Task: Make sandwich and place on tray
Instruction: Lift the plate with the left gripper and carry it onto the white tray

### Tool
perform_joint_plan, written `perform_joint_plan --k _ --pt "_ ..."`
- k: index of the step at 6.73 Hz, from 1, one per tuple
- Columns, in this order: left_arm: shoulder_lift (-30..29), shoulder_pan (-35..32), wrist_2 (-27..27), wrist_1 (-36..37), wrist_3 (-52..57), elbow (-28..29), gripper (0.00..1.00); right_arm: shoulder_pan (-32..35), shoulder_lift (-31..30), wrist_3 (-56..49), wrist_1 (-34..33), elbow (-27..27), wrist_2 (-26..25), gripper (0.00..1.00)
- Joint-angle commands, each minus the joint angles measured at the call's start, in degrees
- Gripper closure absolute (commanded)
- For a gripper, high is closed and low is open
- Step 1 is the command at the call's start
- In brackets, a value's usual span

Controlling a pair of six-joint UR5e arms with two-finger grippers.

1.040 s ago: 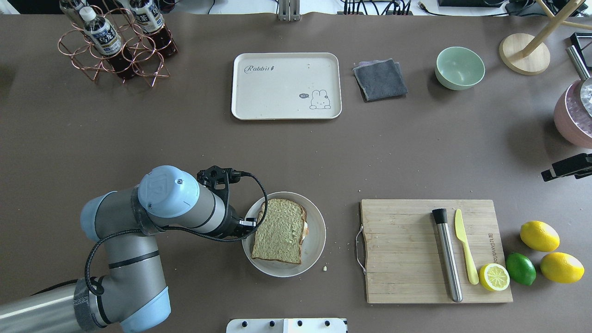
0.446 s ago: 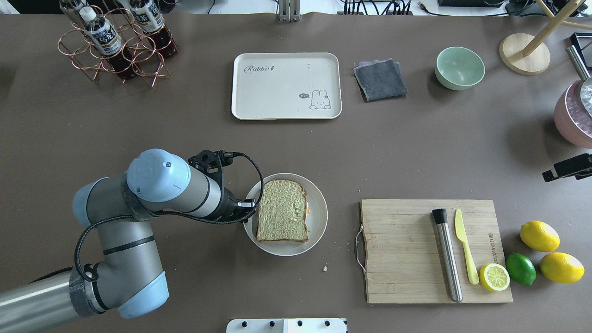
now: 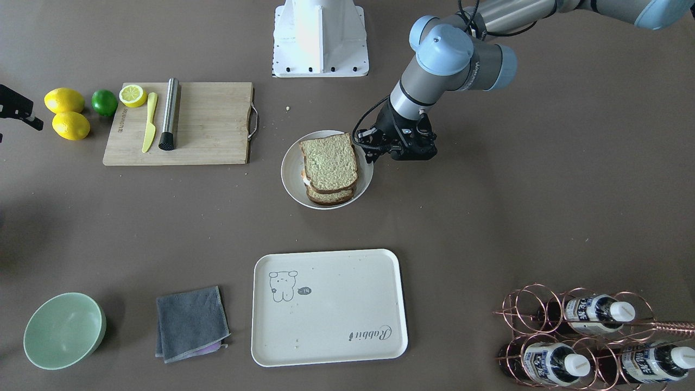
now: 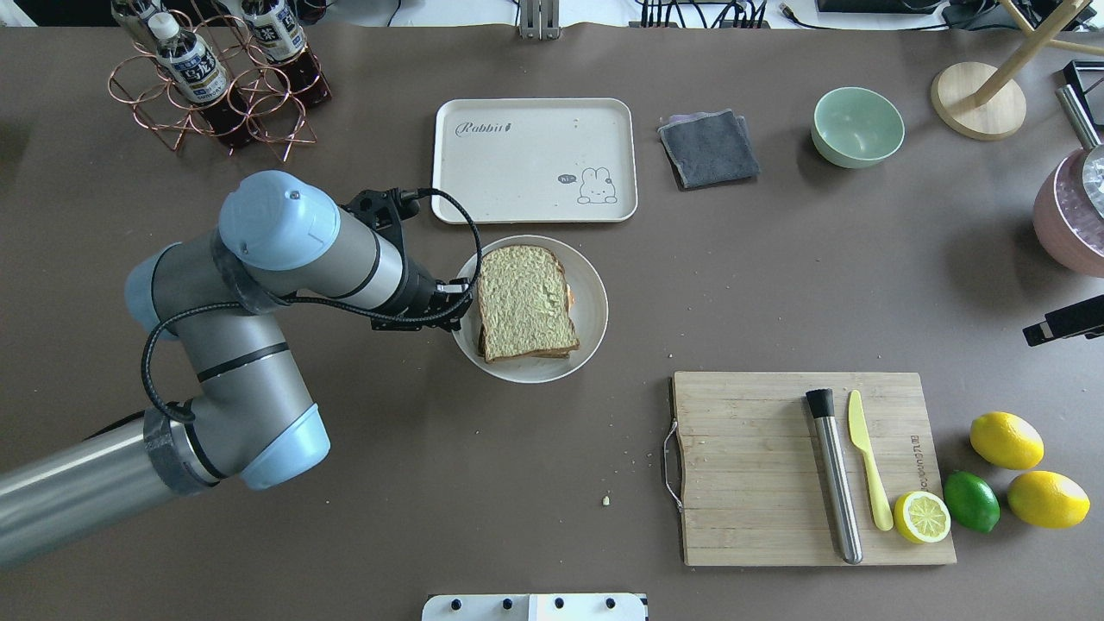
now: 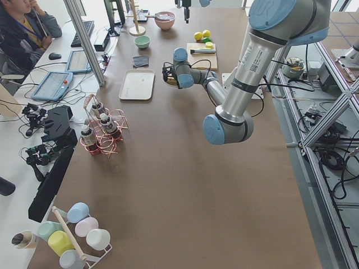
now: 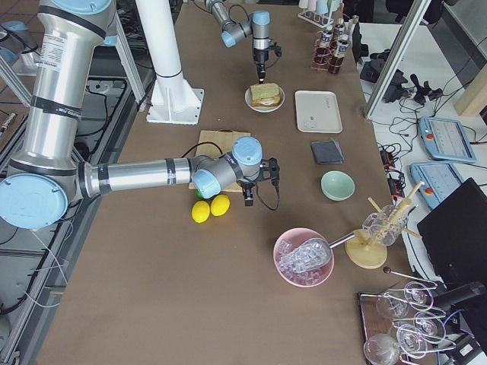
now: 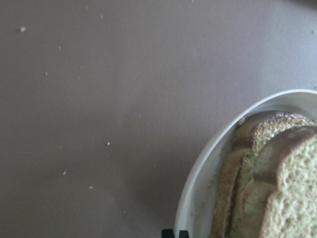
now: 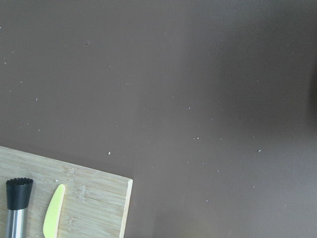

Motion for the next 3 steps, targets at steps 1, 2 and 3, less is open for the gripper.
perform_joint_plan --k 1,2,3 --pt "-7.36 -6.65 -5.65 -1.33 3.40 10.64 1.00 1.41 -0.32 -2.17 0.04 -0.03 0.00 0.00" --pt "-9.48 -8.42 -6.80 -6.83 5.69 18.27 1.00 2.02 -1.10 -3.13 0.39 0.14 -0.17 0.00" --pt "-15.50 -10.00 -7.25 -9.15 8.94 28.35 1.00 4.20 -1.11 -5.93 0.30 0.32 0.61 0.00"
